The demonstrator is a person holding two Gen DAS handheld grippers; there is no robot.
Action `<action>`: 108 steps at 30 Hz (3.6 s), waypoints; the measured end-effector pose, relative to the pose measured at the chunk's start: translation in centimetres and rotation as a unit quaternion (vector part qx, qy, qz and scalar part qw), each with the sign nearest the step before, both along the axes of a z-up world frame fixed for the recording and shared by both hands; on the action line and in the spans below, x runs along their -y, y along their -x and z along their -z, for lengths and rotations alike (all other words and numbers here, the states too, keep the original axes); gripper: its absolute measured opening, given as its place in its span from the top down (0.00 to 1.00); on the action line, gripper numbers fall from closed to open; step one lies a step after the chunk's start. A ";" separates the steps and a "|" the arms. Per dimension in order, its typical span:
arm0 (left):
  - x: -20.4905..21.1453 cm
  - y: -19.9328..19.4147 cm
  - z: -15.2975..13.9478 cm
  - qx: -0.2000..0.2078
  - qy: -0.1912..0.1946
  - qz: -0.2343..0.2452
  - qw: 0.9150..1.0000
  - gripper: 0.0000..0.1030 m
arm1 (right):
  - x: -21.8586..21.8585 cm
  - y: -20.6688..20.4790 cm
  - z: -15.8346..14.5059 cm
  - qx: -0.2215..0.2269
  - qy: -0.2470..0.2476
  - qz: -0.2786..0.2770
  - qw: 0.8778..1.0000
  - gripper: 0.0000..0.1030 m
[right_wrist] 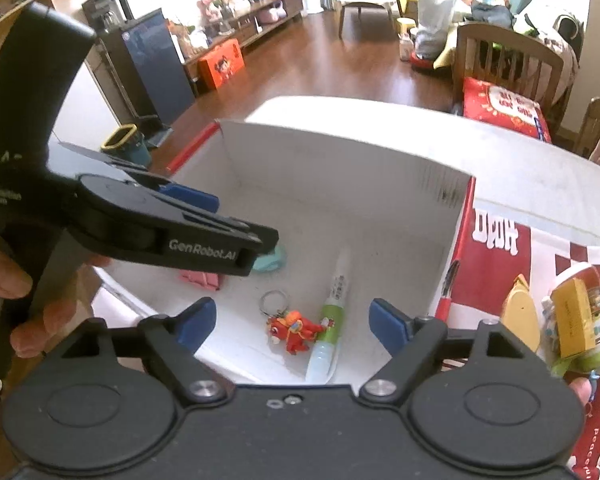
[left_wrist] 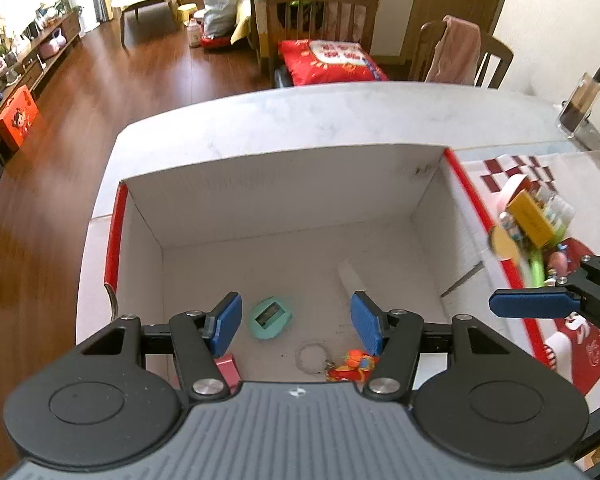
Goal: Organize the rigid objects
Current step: 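Withdraw both grippers from the box back toward the item pile, then grasp the yellow carton with the left gripper while the right gripper grasps the clear plastic jar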
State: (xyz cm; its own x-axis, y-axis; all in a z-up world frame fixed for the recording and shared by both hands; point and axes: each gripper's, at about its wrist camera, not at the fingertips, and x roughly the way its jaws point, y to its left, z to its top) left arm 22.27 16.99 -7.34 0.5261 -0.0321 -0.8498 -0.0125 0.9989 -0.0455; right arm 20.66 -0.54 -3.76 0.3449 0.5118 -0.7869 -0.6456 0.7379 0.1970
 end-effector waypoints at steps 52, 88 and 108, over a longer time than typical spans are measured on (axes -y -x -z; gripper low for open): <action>21.4 2.9 -2.0 0.136 0.028 0.006 0.990 0.21 | 28.4 -1.5 0.4 0.077 -0.010 0.108 0.991 0.01; 26.5 -11.4 7.3 0.014 0.078 -0.093 0.992 0.21 | 28.9 -16.0 8.4 0.034 -0.003 0.042 0.999 0.31; 24.3 -12.6 9.4 0.003 0.200 -0.132 0.971 0.42 | 29.8 -18.2 10.4 -0.054 -0.096 0.048 0.993 0.39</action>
State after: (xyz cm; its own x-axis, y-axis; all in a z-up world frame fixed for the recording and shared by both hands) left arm 34.91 -7.30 -16.74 0.5666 -0.2219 -0.7935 -0.2645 0.8631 -0.4302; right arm 38.84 -30.36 -14.18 0.3178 0.6242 -0.7137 -0.5412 0.7375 0.4040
